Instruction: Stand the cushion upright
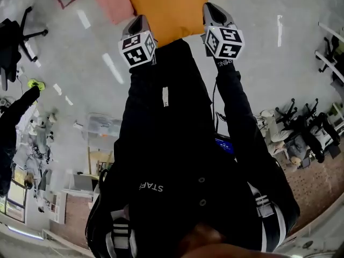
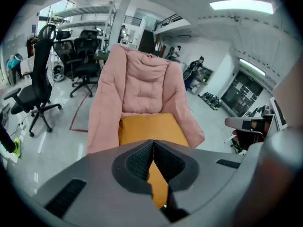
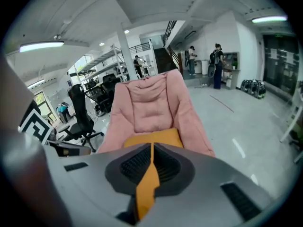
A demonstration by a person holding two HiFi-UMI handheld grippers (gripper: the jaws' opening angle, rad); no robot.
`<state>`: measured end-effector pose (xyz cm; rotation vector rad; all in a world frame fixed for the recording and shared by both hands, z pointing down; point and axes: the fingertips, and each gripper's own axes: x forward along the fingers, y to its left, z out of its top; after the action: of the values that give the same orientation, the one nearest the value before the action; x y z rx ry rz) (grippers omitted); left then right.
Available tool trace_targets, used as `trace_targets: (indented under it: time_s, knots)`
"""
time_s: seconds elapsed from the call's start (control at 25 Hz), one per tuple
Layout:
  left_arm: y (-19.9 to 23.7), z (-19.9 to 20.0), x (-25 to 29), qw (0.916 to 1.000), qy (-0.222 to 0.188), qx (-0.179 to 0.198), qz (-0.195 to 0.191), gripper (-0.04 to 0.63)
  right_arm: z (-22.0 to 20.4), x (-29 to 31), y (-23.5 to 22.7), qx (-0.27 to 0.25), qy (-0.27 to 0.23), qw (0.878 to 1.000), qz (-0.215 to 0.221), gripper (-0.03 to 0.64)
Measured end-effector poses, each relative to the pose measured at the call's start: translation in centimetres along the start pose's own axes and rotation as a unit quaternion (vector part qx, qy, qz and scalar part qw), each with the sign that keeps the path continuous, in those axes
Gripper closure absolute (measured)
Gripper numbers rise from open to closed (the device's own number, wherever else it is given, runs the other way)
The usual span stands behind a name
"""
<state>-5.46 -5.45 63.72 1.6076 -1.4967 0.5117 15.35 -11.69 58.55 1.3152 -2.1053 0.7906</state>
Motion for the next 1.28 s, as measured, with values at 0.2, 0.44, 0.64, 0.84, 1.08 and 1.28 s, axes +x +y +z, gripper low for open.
trace_targets:
  time_s: [0.2,0.44,0.64,0.84,1.08,1.28]
  knots:
    - [3.2,-3.3,6.2,0.9989,0.039,-0.023,0.009,0.592,-4.4,7.3,-0.4,-0.002,0.051,0.999,-0.006,0.605]
    - [5.8,-6.4,11.6,0.9971,0.061,-0.036,0.027,0.555,-9.8,13.7,-2.8,-0.002,0.116,0.993,0.000,0.443]
    - [7.4,-8.7,15.4,0.9958,0.074,-0.041,0.032,0.428,-13.7,17.3,-5.3,-0.003,0.157,0.988,-0.012,0.374]
    - [7.0,-9.6,18.2,0.9948,0.089,-0.042,0.028,0.380,-16.2,20.0,-6.8,0.003,0.190,0.982,-0.014,0.364]
    - [6.9,-8.9,18.2,0.9957,0.084,-0.039,0.000,0.482,-15.8,20.5,-5.4,-0.002,0.186,0.982,-0.013,0.529]
    - [7.0,-7.0,16.2,0.9974,0.056,-0.044,0.003,0.574,-13.6,19.0,-4.0,0.018,0.157,0.987,-0.014,0.591]
